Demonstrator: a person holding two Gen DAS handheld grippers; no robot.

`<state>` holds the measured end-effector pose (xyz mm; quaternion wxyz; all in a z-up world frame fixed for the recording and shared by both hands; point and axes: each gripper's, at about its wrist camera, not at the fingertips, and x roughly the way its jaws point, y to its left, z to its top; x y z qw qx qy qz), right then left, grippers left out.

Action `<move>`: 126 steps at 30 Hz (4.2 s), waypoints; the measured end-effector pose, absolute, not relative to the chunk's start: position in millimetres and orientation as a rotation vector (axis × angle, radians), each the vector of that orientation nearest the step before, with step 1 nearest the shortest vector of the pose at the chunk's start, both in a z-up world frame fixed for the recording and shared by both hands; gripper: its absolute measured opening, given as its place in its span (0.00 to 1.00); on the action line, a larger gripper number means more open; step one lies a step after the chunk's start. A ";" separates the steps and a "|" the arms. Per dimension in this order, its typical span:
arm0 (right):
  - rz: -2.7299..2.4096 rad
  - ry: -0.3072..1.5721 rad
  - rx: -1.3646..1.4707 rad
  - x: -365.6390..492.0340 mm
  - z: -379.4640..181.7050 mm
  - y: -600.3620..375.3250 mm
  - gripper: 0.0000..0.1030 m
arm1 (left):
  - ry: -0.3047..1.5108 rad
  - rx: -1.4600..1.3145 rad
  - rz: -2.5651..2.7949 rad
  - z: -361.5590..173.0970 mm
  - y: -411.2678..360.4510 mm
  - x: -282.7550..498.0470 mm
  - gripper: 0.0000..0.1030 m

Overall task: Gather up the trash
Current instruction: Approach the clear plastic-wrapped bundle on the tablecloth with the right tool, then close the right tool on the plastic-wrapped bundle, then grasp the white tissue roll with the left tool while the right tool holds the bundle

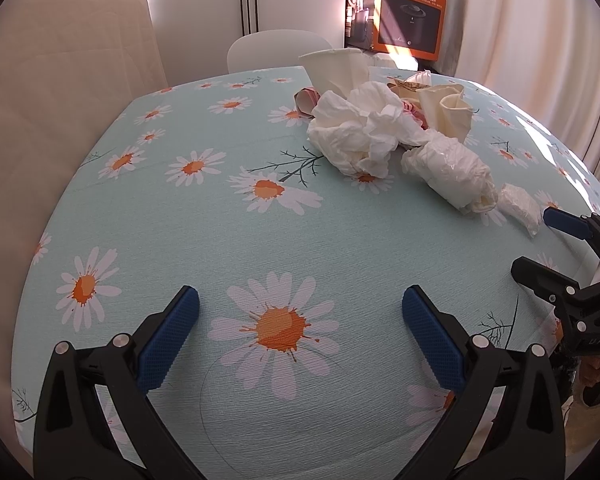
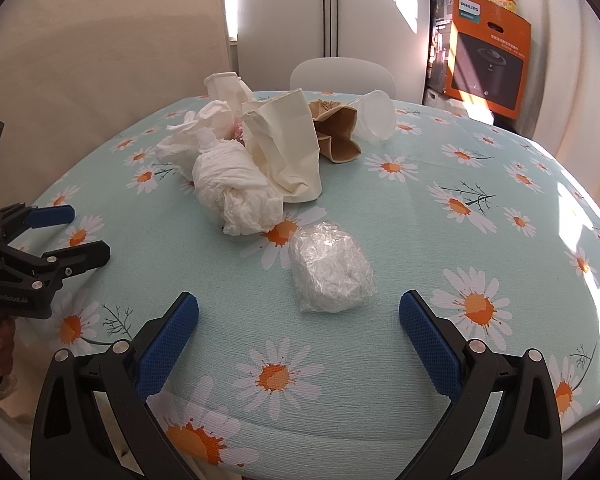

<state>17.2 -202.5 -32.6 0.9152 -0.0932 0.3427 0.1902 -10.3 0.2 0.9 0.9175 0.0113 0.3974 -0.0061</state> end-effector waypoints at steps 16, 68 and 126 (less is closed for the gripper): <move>0.363 0.603 -0.129 8.7 -20.8 -214.6 0.93 | 0.739 0.028 0.051 13.2 4.4 -16.4 0.96; 0.409 0.685 -0.177 40.9 -18.5 -196.8 0.36 | 0.770 -0.026 -0.041 16.1 14.9 8.5 0.96; 0.409 0.631 -0.094 32.5 -0.9 -242.9 0.37 | 0.697 0.041 -0.180 51.9 -73.3 28.5 0.59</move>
